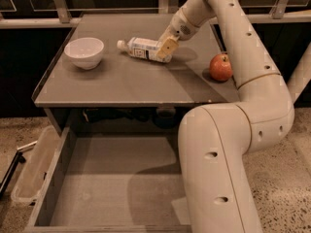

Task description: Place blue plastic bottle into top drawer

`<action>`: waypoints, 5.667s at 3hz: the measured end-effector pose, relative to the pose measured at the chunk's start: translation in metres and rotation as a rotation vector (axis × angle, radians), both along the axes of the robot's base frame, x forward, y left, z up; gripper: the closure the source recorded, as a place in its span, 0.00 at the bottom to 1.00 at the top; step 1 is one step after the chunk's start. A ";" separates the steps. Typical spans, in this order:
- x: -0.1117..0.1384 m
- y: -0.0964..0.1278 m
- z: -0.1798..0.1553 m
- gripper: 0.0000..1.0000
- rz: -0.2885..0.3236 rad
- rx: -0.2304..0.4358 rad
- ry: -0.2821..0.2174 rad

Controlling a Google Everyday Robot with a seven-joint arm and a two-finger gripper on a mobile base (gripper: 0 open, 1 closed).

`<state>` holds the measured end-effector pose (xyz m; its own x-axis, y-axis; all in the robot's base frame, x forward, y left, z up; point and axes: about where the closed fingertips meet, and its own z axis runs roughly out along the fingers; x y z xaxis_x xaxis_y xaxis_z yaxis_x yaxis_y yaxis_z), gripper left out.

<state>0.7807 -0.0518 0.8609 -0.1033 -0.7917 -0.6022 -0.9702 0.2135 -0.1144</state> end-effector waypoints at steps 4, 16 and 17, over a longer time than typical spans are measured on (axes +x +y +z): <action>-0.081 -0.134 0.100 1.00 -0.106 0.124 -0.221; -0.335 -0.043 -0.212 1.00 -0.078 0.005 -0.013; -0.333 -0.041 -0.232 1.00 -0.079 -0.016 0.016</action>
Offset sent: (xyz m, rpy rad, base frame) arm -0.0782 -0.0692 0.0162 0.0367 -0.0499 -0.0443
